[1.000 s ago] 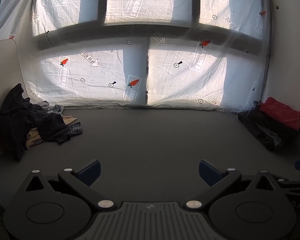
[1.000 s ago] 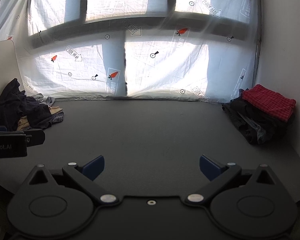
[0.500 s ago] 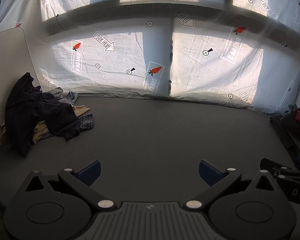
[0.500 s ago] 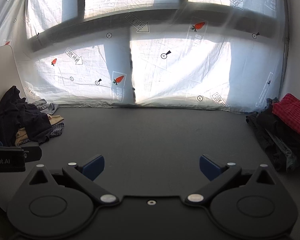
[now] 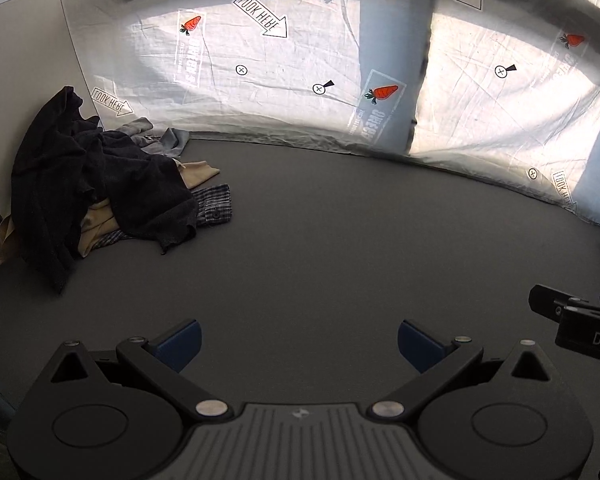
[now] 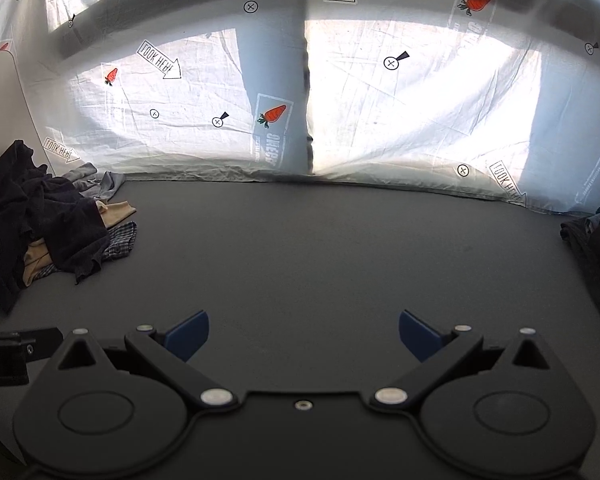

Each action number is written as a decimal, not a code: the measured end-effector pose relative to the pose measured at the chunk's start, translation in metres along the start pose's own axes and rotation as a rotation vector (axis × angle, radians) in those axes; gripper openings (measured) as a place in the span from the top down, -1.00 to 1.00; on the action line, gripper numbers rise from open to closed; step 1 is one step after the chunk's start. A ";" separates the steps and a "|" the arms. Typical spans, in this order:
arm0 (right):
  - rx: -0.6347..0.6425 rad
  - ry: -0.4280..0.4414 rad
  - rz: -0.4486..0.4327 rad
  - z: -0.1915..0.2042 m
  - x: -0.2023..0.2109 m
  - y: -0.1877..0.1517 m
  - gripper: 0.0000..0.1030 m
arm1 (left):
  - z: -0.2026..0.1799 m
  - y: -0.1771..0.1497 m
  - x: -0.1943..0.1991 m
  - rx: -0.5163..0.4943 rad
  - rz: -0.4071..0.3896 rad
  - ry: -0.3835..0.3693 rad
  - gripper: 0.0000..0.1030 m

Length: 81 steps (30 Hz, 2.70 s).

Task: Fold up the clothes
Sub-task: 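Grasp the navy sweater from the pile with the right gripper and pull it out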

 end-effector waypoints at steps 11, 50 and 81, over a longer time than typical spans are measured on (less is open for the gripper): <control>0.054 -0.038 0.057 0.099 -0.099 0.073 -0.99 | 0.119 0.078 -0.106 0.116 0.079 0.042 -1.00; 0.251 0.641 0.206 0.390 -0.406 0.116 0.36 | 0.346 0.092 -0.298 0.312 0.262 0.363 -1.00; 0.217 -0.750 0.035 -0.103 -0.109 0.013 0.71 | 0.122 0.017 -0.137 0.378 0.215 -0.010 -1.00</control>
Point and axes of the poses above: each gripper's, at about its wrist camera, not at the fingertips, and x roughly against the way its jaws point, z to its left, y to its top, the point moved 2 cm from there along -x, roughly the way its jaws point, and after that the axes turned 5 degrees about x, right-handed, at the moved point
